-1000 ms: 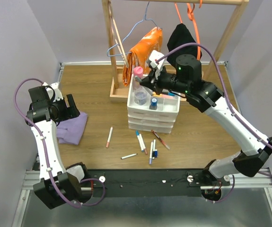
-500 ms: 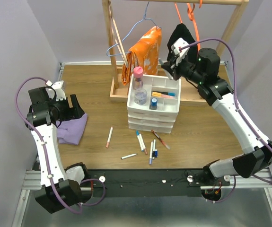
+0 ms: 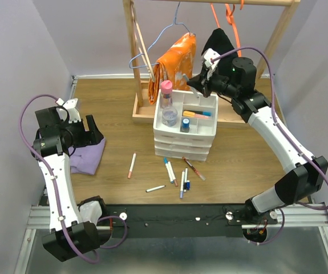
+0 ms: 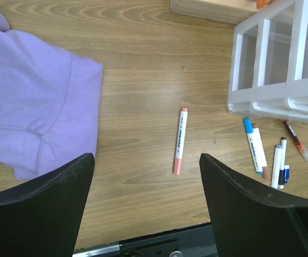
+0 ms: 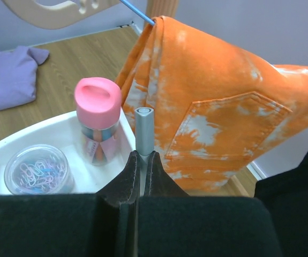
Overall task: Sort the stationery into containers
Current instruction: Place the pen in the storage box.
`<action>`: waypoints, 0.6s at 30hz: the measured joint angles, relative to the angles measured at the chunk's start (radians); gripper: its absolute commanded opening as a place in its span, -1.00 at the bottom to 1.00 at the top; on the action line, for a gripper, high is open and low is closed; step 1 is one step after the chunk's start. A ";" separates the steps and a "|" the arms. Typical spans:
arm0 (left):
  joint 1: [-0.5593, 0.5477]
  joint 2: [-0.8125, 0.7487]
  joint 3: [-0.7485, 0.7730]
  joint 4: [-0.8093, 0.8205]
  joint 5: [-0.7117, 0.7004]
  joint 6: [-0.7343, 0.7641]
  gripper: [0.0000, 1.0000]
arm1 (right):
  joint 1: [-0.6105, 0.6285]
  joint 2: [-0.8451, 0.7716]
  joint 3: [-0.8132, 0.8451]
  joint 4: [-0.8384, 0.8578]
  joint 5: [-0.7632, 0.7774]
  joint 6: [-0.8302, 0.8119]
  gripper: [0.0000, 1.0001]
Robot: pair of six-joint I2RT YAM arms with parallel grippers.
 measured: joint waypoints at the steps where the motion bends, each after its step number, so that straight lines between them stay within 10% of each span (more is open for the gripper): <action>1: 0.000 -0.002 -0.003 0.000 0.000 0.000 0.77 | 0.000 0.003 0.000 0.005 -0.013 0.000 -0.99; 8: 0.031 -0.007 -0.013 -0.010 -0.001 0.001 0.77 | 0.000 0.027 -0.028 0.027 -0.064 -0.001 -0.96; 18: 0.039 -0.001 -0.014 -0.016 0.012 0.022 0.79 | 0.000 0.058 -0.058 0.026 -0.079 -0.004 -0.07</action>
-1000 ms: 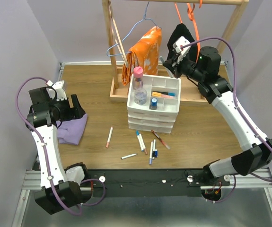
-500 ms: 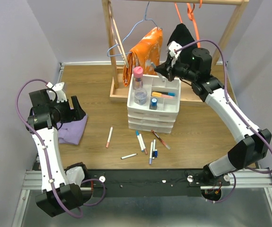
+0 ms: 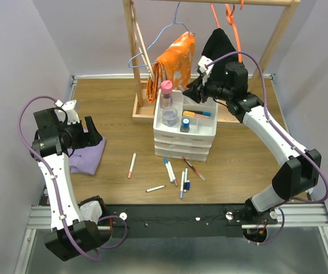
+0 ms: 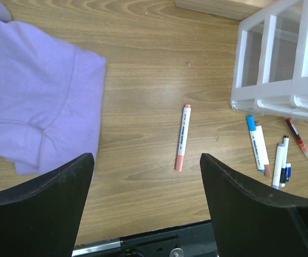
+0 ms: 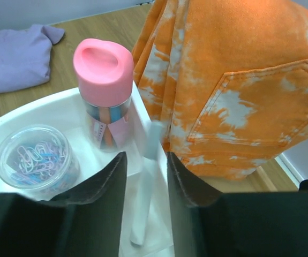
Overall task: Sort the stationery into containers
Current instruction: Place the pen in the storage box, then pick up the pen from the center of the board.
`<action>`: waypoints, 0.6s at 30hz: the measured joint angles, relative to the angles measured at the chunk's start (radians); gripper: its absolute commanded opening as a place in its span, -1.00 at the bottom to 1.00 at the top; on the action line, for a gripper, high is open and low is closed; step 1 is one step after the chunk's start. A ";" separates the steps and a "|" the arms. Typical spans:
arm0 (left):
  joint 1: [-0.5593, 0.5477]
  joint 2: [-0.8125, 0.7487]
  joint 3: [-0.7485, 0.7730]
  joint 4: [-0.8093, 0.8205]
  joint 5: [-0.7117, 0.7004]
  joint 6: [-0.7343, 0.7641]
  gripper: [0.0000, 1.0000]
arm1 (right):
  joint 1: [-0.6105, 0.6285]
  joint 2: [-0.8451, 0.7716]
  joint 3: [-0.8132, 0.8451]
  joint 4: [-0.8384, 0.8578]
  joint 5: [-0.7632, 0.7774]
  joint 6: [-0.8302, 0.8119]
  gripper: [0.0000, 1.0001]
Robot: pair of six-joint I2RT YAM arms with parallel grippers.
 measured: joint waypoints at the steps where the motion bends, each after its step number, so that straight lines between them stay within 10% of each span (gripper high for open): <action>1: 0.000 0.000 0.000 0.000 0.003 0.000 0.79 | 0.000 -0.004 0.000 0.000 0.000 0.003 -0.06; 18: -0.408 0.219 -0.033 0.023 -0.053 -0.011 0.42 | 0.000 -0.331 0.050 -0.172 0.105 0.055 0.04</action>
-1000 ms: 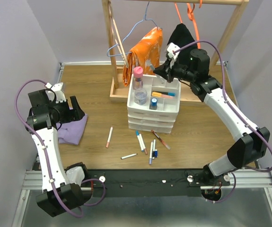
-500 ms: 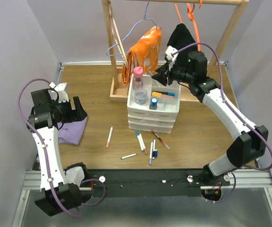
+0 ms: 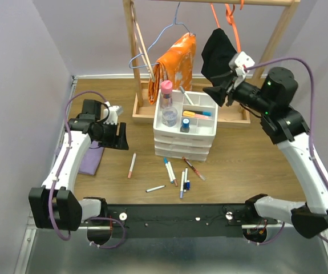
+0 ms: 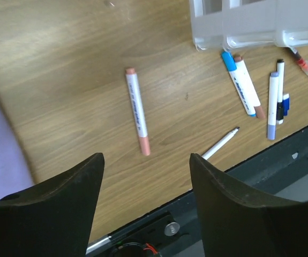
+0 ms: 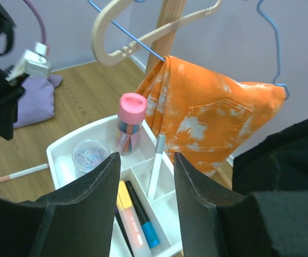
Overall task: Sort the stationery into containers
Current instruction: Pick up the pen from the center of the board.
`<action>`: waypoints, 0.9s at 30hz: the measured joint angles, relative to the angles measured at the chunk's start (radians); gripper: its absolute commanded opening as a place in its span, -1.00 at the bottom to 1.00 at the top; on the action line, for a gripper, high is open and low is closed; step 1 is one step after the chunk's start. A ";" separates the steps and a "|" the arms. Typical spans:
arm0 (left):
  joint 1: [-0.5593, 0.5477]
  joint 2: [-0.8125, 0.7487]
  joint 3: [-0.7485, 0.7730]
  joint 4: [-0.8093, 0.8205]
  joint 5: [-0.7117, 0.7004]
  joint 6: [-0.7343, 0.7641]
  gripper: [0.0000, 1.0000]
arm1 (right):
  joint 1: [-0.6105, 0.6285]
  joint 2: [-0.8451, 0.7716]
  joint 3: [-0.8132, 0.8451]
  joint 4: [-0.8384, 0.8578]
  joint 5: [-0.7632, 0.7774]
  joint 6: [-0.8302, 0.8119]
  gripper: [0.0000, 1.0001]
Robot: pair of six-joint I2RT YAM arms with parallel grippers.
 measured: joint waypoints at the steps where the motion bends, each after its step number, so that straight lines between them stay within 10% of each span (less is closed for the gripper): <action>1: -0.027 0.024 -0.007 0.008 -0.008 -0.006 0.42 | 0.000 -0.022 0.000 -0.019 0.009 -0.002 0.04; 17: -0.095 0.137 0.047 -0.040 -0.106 0.089 0.56 | 0.043 0.010 0.167 -0.572 -0.070 -0.346 -0.03; 27: 0.008 -0.001 0.054 -0.026 -0.183 0.116 0.57 | 0.620 0.105 0.114 -0.768 0.137 -0.475 -0.14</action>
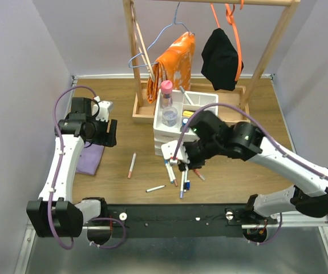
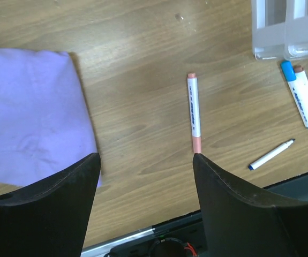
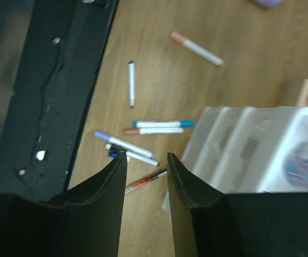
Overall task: Sort the stationery into containers
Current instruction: Pick up the pen from the center of the board.
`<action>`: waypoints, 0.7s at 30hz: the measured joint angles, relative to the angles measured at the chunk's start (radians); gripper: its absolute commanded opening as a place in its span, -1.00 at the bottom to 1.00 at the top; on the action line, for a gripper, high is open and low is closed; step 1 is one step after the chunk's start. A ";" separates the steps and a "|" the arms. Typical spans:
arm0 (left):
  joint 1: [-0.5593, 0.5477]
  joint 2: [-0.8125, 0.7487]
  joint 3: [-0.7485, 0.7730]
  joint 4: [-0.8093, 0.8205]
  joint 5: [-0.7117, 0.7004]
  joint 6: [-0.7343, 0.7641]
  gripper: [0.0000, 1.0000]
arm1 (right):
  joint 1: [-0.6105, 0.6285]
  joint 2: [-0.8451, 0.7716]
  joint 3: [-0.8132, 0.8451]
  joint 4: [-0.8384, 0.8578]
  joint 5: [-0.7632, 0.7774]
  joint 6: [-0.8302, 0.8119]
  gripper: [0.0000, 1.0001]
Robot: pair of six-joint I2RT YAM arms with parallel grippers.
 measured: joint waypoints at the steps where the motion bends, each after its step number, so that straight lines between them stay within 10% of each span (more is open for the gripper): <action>1: 0.013 -0.016 -0.003 0.005 0.000 -0.002 0.55 | 0.041 0.003 -0.025 -0.006 0.009 -0.006 -0.14; 12: 0.058 -0.019 -0.014 -0.032 0.003 -0.013 0.50 | 0.177 0.182 -0.043 0.076 0.035 -0.005 -0.14; 21: 0.412 -0.006 0.158 -0.064 0.016 0.011 0.53 | 0.210 0.491 0.137 0.134 -0.025 -0.243 -0.10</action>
